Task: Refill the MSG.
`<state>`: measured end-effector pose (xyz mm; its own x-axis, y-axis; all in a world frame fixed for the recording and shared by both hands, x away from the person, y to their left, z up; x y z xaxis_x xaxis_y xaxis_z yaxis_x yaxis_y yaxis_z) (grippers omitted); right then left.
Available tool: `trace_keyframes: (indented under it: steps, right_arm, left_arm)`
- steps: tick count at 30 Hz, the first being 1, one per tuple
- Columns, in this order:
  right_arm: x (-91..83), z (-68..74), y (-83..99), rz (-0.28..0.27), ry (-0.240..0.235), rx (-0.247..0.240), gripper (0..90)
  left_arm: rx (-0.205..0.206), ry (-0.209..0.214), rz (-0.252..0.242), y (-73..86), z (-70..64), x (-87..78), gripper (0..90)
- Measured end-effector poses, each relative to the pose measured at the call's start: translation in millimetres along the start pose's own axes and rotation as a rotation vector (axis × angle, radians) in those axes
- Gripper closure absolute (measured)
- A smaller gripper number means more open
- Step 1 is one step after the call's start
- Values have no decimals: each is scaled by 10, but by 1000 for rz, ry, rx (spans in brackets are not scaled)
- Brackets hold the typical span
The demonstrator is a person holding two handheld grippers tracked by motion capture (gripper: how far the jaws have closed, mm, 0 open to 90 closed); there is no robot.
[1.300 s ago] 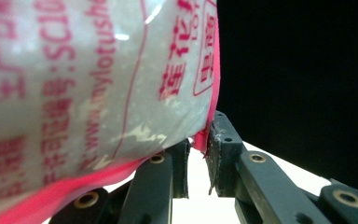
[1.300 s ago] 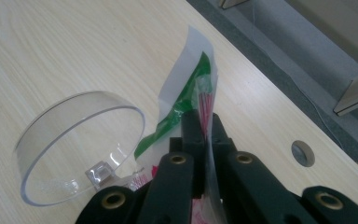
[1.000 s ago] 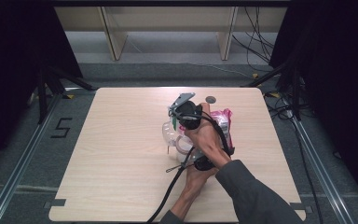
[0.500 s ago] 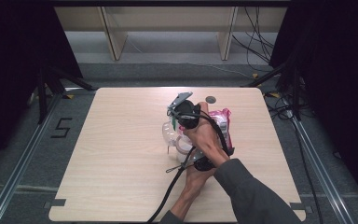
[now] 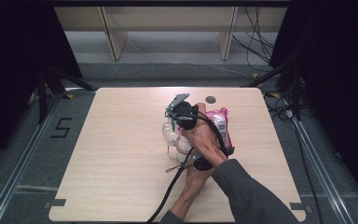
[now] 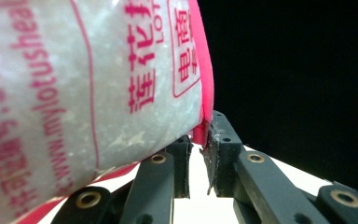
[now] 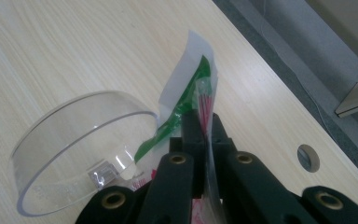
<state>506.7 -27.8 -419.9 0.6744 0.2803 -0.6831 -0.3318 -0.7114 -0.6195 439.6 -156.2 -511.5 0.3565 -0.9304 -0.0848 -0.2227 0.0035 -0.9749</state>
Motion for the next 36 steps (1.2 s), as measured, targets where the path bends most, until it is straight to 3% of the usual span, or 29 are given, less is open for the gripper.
trace_keyframes:
  steps: [11, 13, 17, 36]
  right_arm:
    - [-24, -47, 8, -5, -4, 25, 900]
    - [-31, -53, 13, -4, -1, 40, 900]
    - [-42, -68, 12, -7, -2, 37, 900]
    - [-85, -119, 12, -28, -7, 66, 900]
  left_arm:
    - [11, 9, 17, 22, -10, 4, 806]
    - [15, 34, 0, 11, -19, 24, 806]
    - [17, 38, -2, 6, -25, 31, 806]
    - [18, 30, 18, 25, -19, 35, 805]
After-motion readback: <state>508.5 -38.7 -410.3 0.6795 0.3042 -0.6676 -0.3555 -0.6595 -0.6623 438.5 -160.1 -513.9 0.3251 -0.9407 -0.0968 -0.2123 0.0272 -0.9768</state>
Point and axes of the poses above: each handheld gripper's, and its own axes: x roughly forward along the jaws, y roughly out of its underside, z roughly to its left, the point moved 10 cm from there along x, roughly forward along the jaws, and after that the axes turned 6 degrees about y, right-handed, at the moved point
